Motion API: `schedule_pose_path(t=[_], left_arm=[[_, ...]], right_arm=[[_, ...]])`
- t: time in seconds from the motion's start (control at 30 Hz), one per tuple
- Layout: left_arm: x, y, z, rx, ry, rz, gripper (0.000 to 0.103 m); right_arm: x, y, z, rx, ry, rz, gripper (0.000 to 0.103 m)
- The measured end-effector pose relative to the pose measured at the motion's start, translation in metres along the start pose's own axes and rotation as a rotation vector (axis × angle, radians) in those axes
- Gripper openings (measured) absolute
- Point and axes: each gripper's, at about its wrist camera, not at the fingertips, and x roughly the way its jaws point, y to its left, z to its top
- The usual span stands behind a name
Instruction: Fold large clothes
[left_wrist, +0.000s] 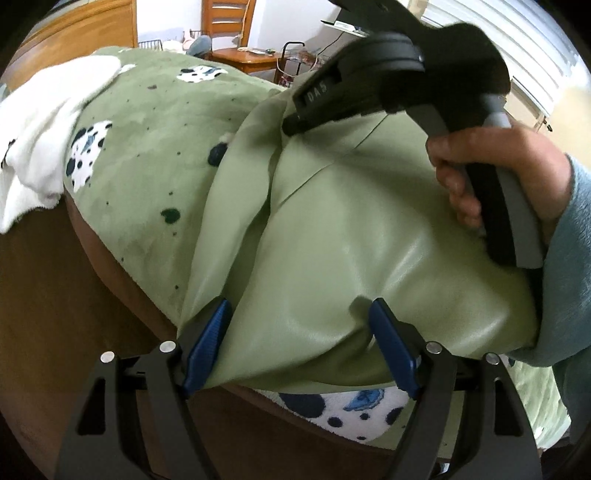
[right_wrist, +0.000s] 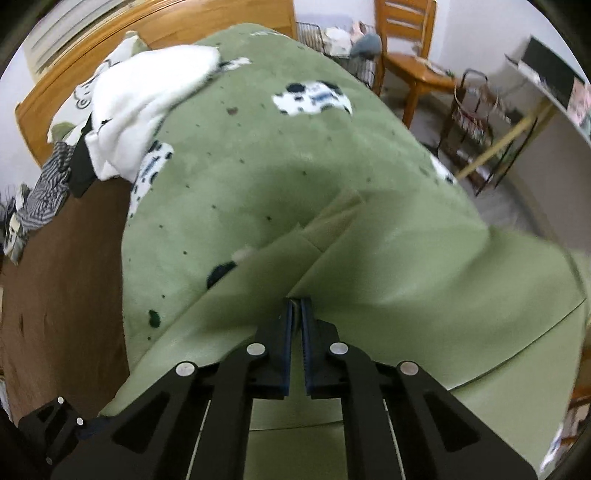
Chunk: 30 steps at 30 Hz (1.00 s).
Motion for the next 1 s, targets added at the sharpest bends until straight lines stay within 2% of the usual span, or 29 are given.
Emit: schedule_pose_path(t=[0.3,0.33,0.4,0.43,0.47,0.53,0.63,0.67,0.87,1.0], left_arm=[[0.0,0.0,0.001,-0.005,0.006,-0.007,0.077],[-0.001,0.0,0.001,-0.008,0.006,-0.007,0.078],[-0.002,-0.001,0.003,-0.009,0.006,-0.013,0.085],[-0.003,-0.002,0.003,-0.01,0.007,-0.033,0.09],[-0.004,-0.003,0.004,-0.009,0.008,-0.053,0.097],[-0.008,-0.007,0.005,0.003,0.014,-0.047,0.096],[-0.018,-0.014,0.006,0.025,0.011,-0.015,0.096],[-0.023,-0.016,0.006,0.028,0.005,-0.006,0.096],[-0.056,-0.023,-0.004,0.014,-0.031,0.053,0.096],[-0.08,-0.027,-0.018,-0.009,-0.035,0.089,0.096]], right_arm=[[-0.003,0.001,-0.001,-0.012,-0.003,0.002,0.007],[-0.005,0.001,-0.001,-0.019,-0.006,0.008,0.01],[-0.013,0.001,-0.002,-0.017,-0.005,0.014,0.032],[-0.02,0.001,-0.004,-0.017,-0.02,-0.005,0.06],[-0.028,0.002,-0.006,-0.023,-0.038,-0.022,0.074],[-0.047,0.0,-0.011,-0.025,-0.067,-0.027,0.08],[-0.073,-0.004,-0.022,-0.017,-0.102,-0.039,0.094],[-0.081,-0.005,-0.026,-0.015,-0.112,-0.045,0.097],[-0.129,-0.011,-0.064,0.025,-0.142,-0.055,0.097],[-0.159,-0.012,-0.102,0.082,-0.164,-0.041,0.097]])
